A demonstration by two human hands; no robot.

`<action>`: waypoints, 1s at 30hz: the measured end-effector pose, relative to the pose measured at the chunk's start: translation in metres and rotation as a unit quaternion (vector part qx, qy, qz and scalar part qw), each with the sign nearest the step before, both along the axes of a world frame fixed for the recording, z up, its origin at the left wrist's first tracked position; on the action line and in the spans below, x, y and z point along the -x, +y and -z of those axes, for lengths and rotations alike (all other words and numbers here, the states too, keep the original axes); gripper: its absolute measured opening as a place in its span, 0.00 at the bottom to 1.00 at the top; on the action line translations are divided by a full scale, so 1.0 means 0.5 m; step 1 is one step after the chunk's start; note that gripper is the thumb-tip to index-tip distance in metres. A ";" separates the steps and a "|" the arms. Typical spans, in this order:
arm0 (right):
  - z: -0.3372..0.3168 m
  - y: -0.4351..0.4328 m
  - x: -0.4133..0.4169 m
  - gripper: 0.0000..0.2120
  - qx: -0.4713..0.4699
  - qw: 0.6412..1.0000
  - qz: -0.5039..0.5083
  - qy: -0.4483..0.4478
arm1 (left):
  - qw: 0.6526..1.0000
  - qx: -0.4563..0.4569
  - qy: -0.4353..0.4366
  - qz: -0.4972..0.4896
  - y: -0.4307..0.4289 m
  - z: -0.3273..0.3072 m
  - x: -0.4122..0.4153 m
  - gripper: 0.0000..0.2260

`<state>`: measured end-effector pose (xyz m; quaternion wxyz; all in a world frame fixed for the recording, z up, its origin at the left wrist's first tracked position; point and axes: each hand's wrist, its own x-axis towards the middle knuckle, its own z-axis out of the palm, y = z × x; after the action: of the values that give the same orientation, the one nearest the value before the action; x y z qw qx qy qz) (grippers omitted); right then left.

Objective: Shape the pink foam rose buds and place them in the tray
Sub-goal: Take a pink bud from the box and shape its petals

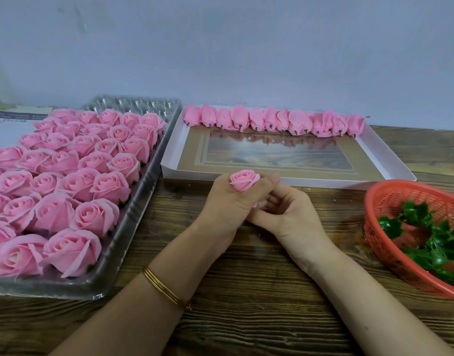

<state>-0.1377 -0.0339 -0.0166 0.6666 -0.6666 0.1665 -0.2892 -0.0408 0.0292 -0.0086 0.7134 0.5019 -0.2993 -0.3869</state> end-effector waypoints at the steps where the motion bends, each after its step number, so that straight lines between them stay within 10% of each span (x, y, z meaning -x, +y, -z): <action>1: 0.000 0.000 0.001 0.21 -0.001 1.000 0.000 0.000 | 1.000 -0.001 -0.004 0.002 -0.001 0.002 -0.001 0.04; 16: -0.001 -0.005 0.006 0.06 -0.104 0.993 -0.051 -0.007 | 1.000 0.000 -0.009 0.016 0.008 -0.014 0.001 0.25; 21: -0.004 0.003 0.000 0.17 -0.014 1.000 0.002 0.011 | 1.000 -0.015 -0.009 -0.013 0.001 -0.001 0.002 0.06; 30: -0.003 0.000 0.003 0.20 0.025 1.000 0.010 0.011 | 1.000 -0.008 -0.020 0.009 0.002 0.000 -0.001 0.07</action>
<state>-0.1391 -0.0341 -0.0149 0.6453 -0.6841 0.1732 -0.2926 -0.0401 0.0303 -0.0085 0.6998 0.5124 -0.3149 -0.3855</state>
